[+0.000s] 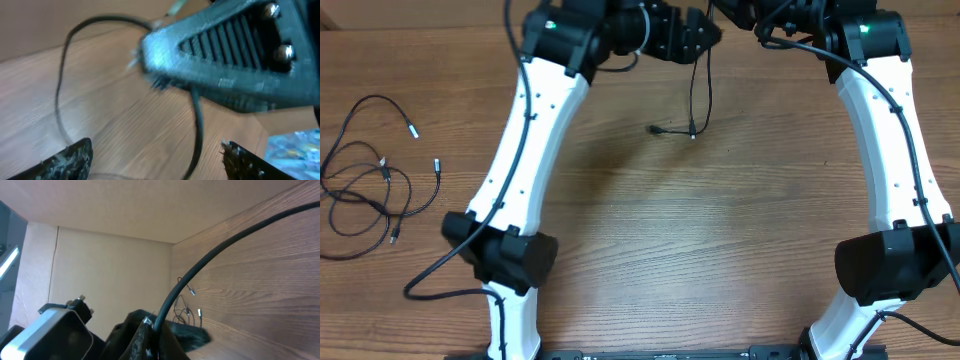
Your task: Untangle cables
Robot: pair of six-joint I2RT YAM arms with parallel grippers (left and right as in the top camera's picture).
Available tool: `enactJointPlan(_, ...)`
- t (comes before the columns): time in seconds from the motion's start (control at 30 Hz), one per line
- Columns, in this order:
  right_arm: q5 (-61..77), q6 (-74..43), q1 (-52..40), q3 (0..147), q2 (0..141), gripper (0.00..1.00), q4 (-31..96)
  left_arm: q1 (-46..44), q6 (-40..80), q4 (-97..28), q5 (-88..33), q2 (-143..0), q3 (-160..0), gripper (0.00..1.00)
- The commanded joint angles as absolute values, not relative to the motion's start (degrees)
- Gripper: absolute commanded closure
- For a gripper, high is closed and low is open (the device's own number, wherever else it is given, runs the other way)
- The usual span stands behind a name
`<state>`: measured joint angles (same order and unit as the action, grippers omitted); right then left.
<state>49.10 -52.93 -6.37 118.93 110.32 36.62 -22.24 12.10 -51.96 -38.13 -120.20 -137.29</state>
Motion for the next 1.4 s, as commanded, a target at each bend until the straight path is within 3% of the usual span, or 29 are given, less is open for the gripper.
enactJointPlan(0.0,49.7,-54.2,-6.4,120.0,110.3,0.96,36.0,-23.3,13.3,-48.1,-41.6,-122.6,-137.6,0.19)
enactJointPlan(0.07,50.6,-54.2,-6.4,120.0,110.3,0.96,36.0,-23.6,13.4,-46.7,-41.6,-123.6,-137.6,0.34)
enactJointPlan(0.1,50.7,-54.2,-6.4,120.0,110.3,0.96,36.1,-23.6,13.4,-46.4,-41.5,-124.0,-137.6,0.48)
enactJointPlan(0.13,50.7,-54.2,-6.4,120.0,110.3,0.96,36.1,-23.6,13.4,-46.4,-41.4,-124.4,-137.6,0.78)
enactJointPlan(0.17,50.7,-54.2,-6.4,120.0,110.3,0.96,36.1,-23.6,13.3,-46.6,-40.8,-124.4,-137.6,0.96)
enactJointPlan(0.27,50.6,-52.4,-6.3,120.0,110.3,0.96,36.2,-23.2,13.3,-46.9,-37.1,-124.0,-137.6,0.96)
enactJointPlan(0.37,47.6,-48.7,-6.2,120.0,110.3,0.79,38.2,-21.6,13.1,-48.0,-33.2,-122.3,-137.8,0.96)
enactJointPlan(0.47,40.8,-44.4,-5.5,120.0,110.3,0.53,43.9,-18.3,9.4,-52.0,-29.5,-118.0,-137.8,0.96)
enactJointPlan(0.73,30.2,-37.0,-4.3,120.0,110.3,0.17,54.9,-5.1,4.5,-57.2,-21.4,-105.9,-137.8,0.96)
enactJointPlan(1.03,24.9,-31.2,-4.4,120.0,110.3,0.14,61.5,13.3,4.3,-60.0,-17.7,-102.1,-137.8,0.96)
enactJointPlan(1.2,24.9,-31.2,-4.4,120.0,110.3,0.09,63.0,19.1,4.2,-64.4,-10.5,-104.2,-137.7,0.96)
enactJointPlan(1.23,24.9,-31.2,-4.4,120.0,110.3,0.09,63.2,19.7,4.2,-65.0,-9.3,-104.7,-137.7,0.95)
enactJointPlan(1.27,24.9,-31.2,-4.4,120.0,110.3,0.07,63.5,20.2,4.2,-65.8,-8.3,-105.4,-137.7,0.88)
enactJointPlan(1.3,24.9,-31.2,-4.4,120.0,110.3,0.07,63.6,20.6,4.3,-66.3,-7.2,-105.8,-137.7,0.67)
enactJointPlan(1.33,24.9,-30.7,-4.4,120.0,110.3,0.07,63.9,21.1,4.3,-67.1,-4.6,-106.9,-137.7,0.12)
enactJointPlan(1.37,24.9,-29.5,-4.5,120.0,110.3,0.08,64.1,21.3,4.8,-67.5,-2.6,-107.6,-137.7,0.0)
